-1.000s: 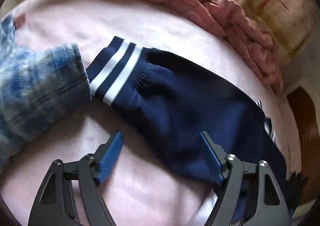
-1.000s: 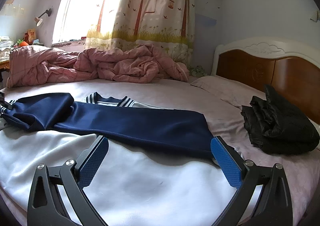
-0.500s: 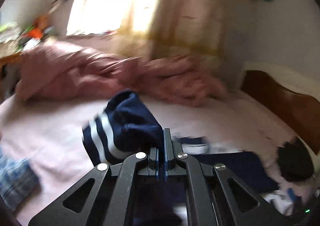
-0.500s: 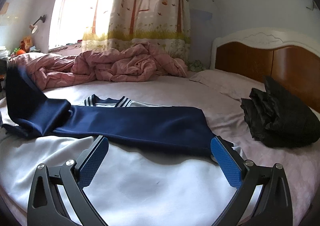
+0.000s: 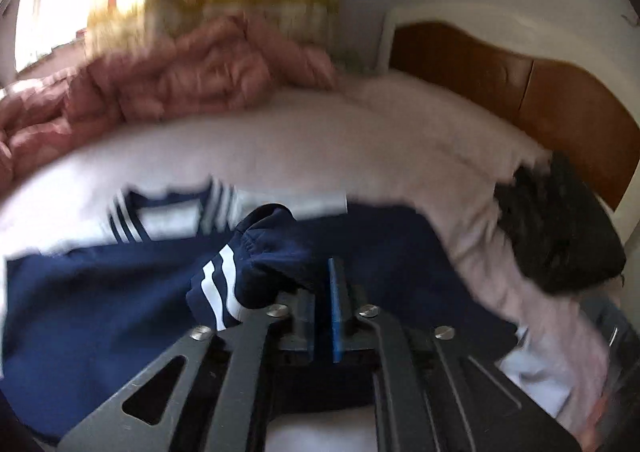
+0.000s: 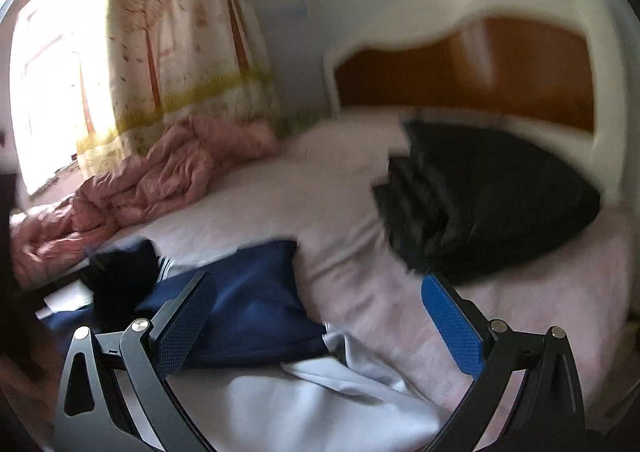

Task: Fold large clothes
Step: 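Release the striped cuff with the left tool and lift both tools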

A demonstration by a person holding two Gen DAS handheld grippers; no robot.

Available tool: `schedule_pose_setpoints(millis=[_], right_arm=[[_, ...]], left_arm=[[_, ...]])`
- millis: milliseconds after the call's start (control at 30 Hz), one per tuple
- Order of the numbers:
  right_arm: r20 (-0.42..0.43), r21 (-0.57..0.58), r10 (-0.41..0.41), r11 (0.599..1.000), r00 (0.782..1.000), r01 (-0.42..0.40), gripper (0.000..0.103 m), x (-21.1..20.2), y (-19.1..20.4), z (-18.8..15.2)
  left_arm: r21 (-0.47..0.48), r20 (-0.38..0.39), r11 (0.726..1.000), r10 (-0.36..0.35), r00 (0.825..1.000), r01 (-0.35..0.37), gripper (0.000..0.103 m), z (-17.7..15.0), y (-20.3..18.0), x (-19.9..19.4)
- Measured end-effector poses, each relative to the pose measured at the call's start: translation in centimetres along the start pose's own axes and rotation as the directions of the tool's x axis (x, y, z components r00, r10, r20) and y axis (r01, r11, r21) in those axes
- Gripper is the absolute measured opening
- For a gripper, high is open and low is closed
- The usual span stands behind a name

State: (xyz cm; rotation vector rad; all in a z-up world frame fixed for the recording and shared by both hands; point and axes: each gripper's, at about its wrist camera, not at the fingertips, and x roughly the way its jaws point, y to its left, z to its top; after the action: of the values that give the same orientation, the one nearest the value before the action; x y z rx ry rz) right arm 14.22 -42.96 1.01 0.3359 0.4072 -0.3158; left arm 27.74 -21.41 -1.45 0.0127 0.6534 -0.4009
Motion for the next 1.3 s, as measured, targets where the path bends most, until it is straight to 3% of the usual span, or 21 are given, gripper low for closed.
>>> schedule_pose_setpoints(millis=[67, 167, 300, 467, 600, 667, 767, 933, 1033, 1167, 1300], right_arm=[[-0.063, 0.046, 0.006, 0.999, 0.998, -0.004, 0.103, 1.3, -1.5, 0.5], [-0.106, 0.109, 0.015, 0.994, 0.994, -0.003, 0.103, 2.2, -3.3, 0.8], [-0.114, 0.119, 0.027, 0.993, 0.993, -0.013, 0.103, 2.5, -3.8, 0.5], [-0.106, -0.015, 0.036, 0.999, 0.994, -0.038, 0.103, 2.2, -0.8, -0.5], [-0.120, -0.160, 0.082, 0.982, 0.989, -0.100, 0.103, 1.7, 3.2, -1.6], [-0.125, -0.238, 0.120, 0.960, 0.985, -0.147, 0.103, 1.3, 5.6, -2.1], [-0.124, -0.376, 0.174, 0.903, 0.977, -0.208, 0.103, 0.1, 10.2, -2.8], [-0.197, -0.549, 0.216, 0.784, 0.956, -0.290, 0.103, -0.1, 17.6, -4.2], [-0.355, -0.541, 0.242, 0.734, 0.903, -0.410, 0.103, 2.4, 20.9, -4.7], [-0.417, -0.626, 0.105, 0.687, 0.903, -0.369, 0.101, 7.4, 24.5, -6.2], [-0.389, -0.769, -0.161, 0.599, 0.907, -0.223, 0.088, 12.9, 25.3, -8.1]], left_arm=[[0.013, -0.005, 1.000, -0.018, 1.000, 0.018, 0.042, -1.6, -0.3, -0.1], [0.081, 0.038, 0.996, 0.029, 0.999, -0.032, 0.065, -3.6, 0.1, -2.9], [0.076, 0.075, 0.995, 0.058, 0.996, -0.063, 0.080, -5.1, 3.6, -7.2], [-0.030, 0.059, 0.998, 0.064, 0.996, -0.063, 0.080, -7.2, 10.2, -11.8], [-0.040, 0.102, 0.979, 0.204, 0.974, -0.200, 0.080, -8.8, 14.4, -14.5], [-0.095, 0.080, 0.963, 0.258, 0.963, -0.250, 0.080, -8.8, 17.2, -14.7], [-0.138, 0.051, 0.927, 0.358, 0.932, -0.348, 0.080, -9.0, 20.1, -14.1], [-0.164, -0.090, 0.900, 0.393, 0.915, -0.403, 0.080, -10.5, 22.8, -10.3], [-0.151, -0.121, 0.898, 0.397, 0.910, -0.412, 0.080, -11.3, 23.0, -8.9], [-0.147, -0.098, 0.898, 0.404, 0.909, -0.415, 0.080, -11.5, 22.7, -9.2], [-0.149, -0.094, 0.900, 0.400, 0.912, -0.410, 0.080, -11.6, 22.6, -9.3]])
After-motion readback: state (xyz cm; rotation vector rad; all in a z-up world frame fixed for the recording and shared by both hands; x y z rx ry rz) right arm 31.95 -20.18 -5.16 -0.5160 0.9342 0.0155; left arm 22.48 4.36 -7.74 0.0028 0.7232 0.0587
